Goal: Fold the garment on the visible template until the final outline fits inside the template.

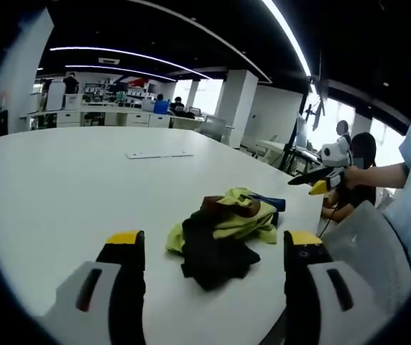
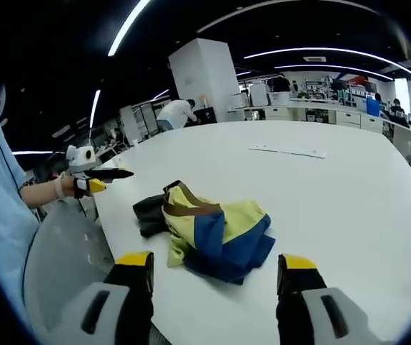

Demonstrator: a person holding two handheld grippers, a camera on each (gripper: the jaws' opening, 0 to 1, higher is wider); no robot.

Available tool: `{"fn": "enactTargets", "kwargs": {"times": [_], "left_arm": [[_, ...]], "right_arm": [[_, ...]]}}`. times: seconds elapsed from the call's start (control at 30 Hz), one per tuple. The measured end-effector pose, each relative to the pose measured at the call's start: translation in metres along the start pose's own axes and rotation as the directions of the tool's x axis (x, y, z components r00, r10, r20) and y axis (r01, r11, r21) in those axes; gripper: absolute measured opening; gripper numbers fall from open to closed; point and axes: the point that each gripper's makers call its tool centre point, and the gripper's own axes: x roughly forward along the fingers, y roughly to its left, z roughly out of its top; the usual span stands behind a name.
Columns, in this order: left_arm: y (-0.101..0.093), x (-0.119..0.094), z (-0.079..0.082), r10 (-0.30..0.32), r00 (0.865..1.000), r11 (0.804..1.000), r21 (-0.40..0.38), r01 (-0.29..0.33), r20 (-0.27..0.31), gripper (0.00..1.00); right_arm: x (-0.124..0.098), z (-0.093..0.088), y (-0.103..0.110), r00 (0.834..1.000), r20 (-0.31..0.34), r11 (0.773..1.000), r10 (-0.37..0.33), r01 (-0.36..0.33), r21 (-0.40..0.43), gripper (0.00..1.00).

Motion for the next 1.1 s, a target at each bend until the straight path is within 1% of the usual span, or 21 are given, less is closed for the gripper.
{"fn": "enactTargets", "kwargs": {"times": [0.13, 0.3, 0.53, 0.63, 0.67, 0.73, 0.83, 0.93, 1.0, 1.1], "left_arm": [[0.000, -0.002, 0.003, -0.001, 1.000, 1.000, -0.013, 0.001, 0.017, 0.76], [0.002, -0.004, 0.010, -0.005, 0.998, 0.999, -0.049, 0.008, 0.061, 0.75], [0.003, -0.001, 0.013, -0.008, 0.997, 0.998, -0.064, 0.013, 0.077, 0.75], [0.003, 0.004, 0.011, -0.014, 0.998, 0.998, -0.065, 0.019, 0.067, 0.74], [0.001, 0.007, 0.010, -0.025, 0.998, 0.997, -0.065, 0.029, 0.059, 0.74], [-0.004, 0.013, 0.009, -0.050, 0.997, 0.996, -0.071, 0.054, 0.058, 0.72], [-0.007, 0.023, 0.006, -0.062, 0.997, 0.996, -0.062, 0.065, 0.039, 0.72], [-0.007, 0.031, 0.002, -0.078, 0.997, 0.994, -0.070, 0.079, 0.028, 0.70], [-0.007, 0.036, -0.001, -0.089, 0.996, 0.993, -0.075, 0.090, 0.012, 0.70], [-0.010, 0.041, 0.000, -0.114, 0.993, 0.990, -0.080, 0.115, 0.010, 0.68]], "right_arm": [[0.000, 0.002, 0.001, 1.000, 0.005, 1.000, 0.004, -0.004, 0.004, 0.68], [0.000, 0.001, 0.002, 1.000, 0.003, 1.000, 0.005, -0.005, 0.008, 0.68], [0.001, -0.001, 0.003, 1.000, -0.003, 1.000, 0.010, -0.010, 0.008, 0.69], [0.003, 0.001, 0.004, 1.000, 0.000, 1.000, 0.011, -0.011, 0.000, 0.66], [0.004, 0.001, 0.004, 1.000, -0.002, 1.000, 0.013, -0.013, -0.004, 0.64], [0.005, 0.004, 0.004, 1.000, 0.004, 1.000, 0.021, -0.021, -0.011, 0.65], [0.003, 0.005, 0.000, 1.000, -0.006, 1.000, 0.017, -0.017, -0.022, 0.63], [0.004, 0.007, -0.004, 1.000, -0.002, 1.000, 0.019, -0.019, -0.020, 0.62], [0.007, 0.007, -0.005, 0.999, -0.006, 0.999, 0.031, -0.031, -0.021, 0.60], [0.012, 0.007, -0.005, 0.999, -0.015, 0.999, 0.037, -0.037, -0.034, 0.58]]}}
